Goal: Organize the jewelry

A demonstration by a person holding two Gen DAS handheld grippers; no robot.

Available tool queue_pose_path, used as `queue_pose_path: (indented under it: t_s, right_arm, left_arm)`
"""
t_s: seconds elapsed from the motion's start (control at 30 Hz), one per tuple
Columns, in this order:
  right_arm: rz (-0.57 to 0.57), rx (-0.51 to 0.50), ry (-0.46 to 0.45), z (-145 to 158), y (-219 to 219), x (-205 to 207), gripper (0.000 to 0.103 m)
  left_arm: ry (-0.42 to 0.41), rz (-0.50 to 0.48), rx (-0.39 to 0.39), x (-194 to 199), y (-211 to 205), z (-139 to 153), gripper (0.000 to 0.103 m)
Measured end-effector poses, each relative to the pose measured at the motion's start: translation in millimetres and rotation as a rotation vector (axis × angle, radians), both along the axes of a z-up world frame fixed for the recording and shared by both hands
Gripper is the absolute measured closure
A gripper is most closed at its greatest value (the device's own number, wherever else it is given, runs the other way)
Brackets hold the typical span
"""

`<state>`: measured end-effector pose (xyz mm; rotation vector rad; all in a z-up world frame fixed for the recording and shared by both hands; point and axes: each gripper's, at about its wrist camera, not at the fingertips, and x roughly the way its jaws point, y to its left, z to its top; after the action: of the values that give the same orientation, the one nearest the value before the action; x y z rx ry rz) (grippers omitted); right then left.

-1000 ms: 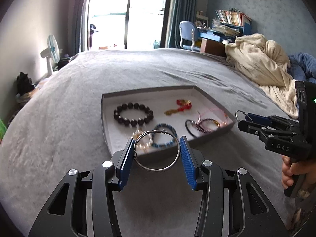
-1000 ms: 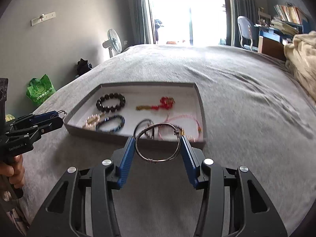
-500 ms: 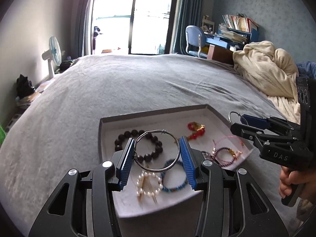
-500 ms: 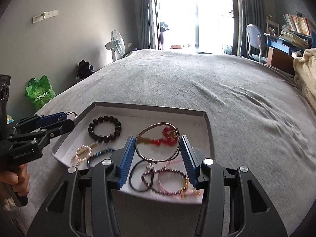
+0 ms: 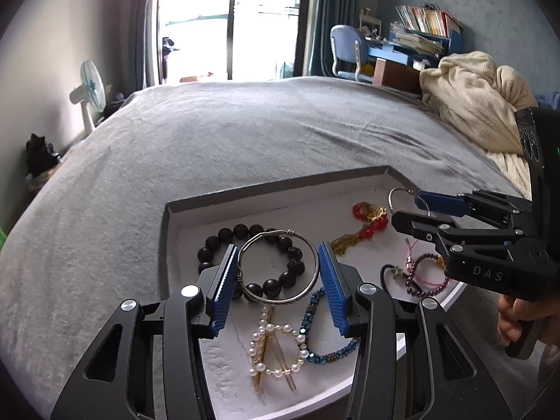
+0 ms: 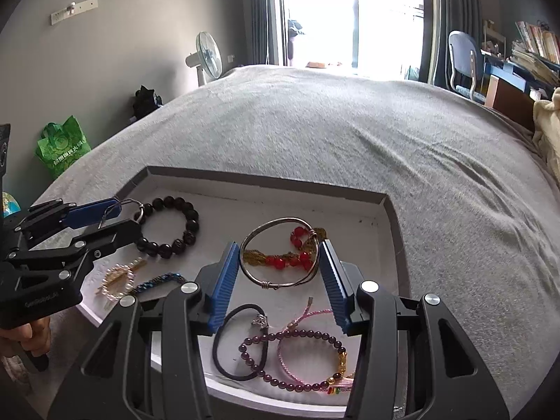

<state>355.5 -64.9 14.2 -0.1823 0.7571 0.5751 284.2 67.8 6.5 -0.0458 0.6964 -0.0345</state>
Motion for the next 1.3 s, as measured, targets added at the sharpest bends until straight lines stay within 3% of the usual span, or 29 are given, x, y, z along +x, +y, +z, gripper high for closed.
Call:
queue_pose_path:
  t_s: [0.27, 0.33, 0.4, 0.47, 0.57, 0.73, 0.8, 1.07, 1.3]
  right_arm:
    - [0.011, -0.035, -0.001, -9, 6, -2, 0.055]
    - [0.016, -0.035, -0.004, -8, 6, -3, 0.054]
    - [0.016, -0.035, -0.009, -7, 5, -4, 0.053]
    - [0.014, -0.021, -0.015, -5, 4, -6, 0.047]
    - [0.005, -0.004, -0.029, -1, -1, -9, 0.046]
    - [-0.013, 0.038, -0.061, 8, -10, -17, 0.037]
    - [-0.021, 0.065, -0.078, 12, -15, -22, 0.031]
    - [-0.063, 0.165, -0.157, 25, -38, -60, 0.008]
    - [-0.089, 0.176, -0.175, 23, -55, -94, 0.006]
  left_arm:
    - [0.021, -0.001, 0.036, 2, -4, -10, 0.055]
    - [0.018, -0.002, 0.037, 1, -3, -11, 0.05]
    - [-0.006, 0.003, 0.036, -3, -3, -7, 0.039]
    - [-0.019, 0.005, 0.038, -6, -4, -4, 0.038]
    - [-0.04, 0.008, 0.032, -13, -3, -1, 0.026]
    - [-0.064, 0.029, 0.022, -23, 1, 5, 0.022]
    - [-0.084, 0.043, 0.01, -28, 3, 8, 0.01]
    - [-0.127, 0.111, -0.002, -57, 8, 12, 0.005]
    - [-0.151, 0.151, -0.017, -82, 8, 14, 0.005]
